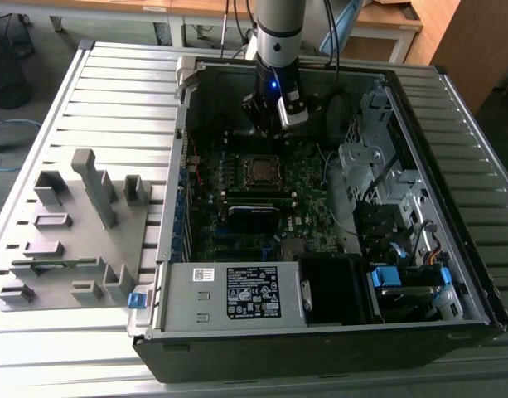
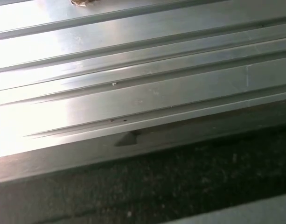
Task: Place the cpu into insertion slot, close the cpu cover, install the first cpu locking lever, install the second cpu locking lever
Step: 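Install the first cpu locking lever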
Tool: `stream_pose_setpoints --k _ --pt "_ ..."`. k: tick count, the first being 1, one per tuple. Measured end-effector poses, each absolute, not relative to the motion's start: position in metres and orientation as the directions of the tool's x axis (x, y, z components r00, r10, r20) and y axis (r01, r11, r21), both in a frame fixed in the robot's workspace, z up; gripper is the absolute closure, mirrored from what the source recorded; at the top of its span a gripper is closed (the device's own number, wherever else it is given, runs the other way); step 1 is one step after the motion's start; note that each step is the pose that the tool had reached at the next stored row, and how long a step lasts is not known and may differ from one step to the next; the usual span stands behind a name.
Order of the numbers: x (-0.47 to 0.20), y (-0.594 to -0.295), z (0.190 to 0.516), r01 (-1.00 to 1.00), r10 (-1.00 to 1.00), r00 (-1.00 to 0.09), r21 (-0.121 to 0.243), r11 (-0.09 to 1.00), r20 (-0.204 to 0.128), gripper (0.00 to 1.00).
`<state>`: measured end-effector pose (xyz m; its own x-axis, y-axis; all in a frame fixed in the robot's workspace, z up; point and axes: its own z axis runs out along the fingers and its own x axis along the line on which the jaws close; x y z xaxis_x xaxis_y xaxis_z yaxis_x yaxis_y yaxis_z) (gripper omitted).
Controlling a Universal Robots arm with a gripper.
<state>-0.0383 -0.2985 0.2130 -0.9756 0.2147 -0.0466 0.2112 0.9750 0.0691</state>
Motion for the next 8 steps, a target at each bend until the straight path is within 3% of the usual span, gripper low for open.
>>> stream_pose_setpoints --k 8 --pt "-0.039 -0.3082 0.213 0.211 0.215 -0.976 0.069 0.975 -0.047 0.9"
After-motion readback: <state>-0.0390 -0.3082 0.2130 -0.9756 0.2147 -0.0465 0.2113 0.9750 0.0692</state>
